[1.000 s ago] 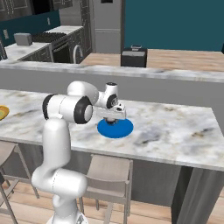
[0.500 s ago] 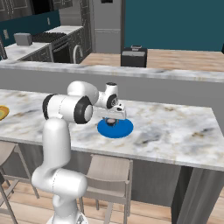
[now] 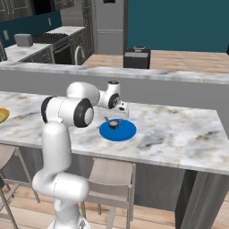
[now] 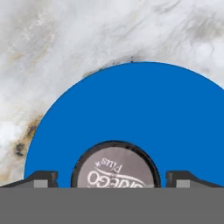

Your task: Place two yogurt containers on each plate.

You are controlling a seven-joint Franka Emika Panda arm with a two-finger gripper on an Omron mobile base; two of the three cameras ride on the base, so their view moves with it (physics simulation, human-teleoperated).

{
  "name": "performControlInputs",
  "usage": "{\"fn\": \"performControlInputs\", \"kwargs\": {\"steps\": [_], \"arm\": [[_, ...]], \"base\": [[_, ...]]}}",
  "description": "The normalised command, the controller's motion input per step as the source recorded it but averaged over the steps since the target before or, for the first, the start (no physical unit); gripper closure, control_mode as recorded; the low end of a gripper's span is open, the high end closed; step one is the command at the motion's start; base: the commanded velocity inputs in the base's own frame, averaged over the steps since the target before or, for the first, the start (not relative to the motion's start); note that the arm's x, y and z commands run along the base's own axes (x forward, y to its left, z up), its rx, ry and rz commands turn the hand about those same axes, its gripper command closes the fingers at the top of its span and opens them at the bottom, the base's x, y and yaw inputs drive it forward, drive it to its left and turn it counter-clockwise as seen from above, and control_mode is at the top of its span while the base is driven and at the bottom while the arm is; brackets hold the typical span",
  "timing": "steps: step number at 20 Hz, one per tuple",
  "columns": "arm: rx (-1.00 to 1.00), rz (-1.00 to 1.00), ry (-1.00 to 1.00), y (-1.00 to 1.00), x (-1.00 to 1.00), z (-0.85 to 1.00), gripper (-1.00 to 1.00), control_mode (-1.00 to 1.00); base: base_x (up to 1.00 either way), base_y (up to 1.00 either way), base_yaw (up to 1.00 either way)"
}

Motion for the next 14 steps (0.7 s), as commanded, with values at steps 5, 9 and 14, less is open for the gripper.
{"fn": "performControlInputs", "kwargs": {"steps": [5, 9, 14], "arm": [[0.0, 0.0, -0.15, 0.25, -0.18, 0.27, -1.0, -1.0], [0.0, 0.0, -0.11, 0.53, -0.18, 0.15, -1.0, -1.0], [0.0, 0.01, -0.14, 0.54, -0.2, 0.01, -1.0, -1.0]], "base": [[0.0, 0.0, 0.0], [0.0, 0.0, 0.0], [0.0, 0.0, 0.0]]}}
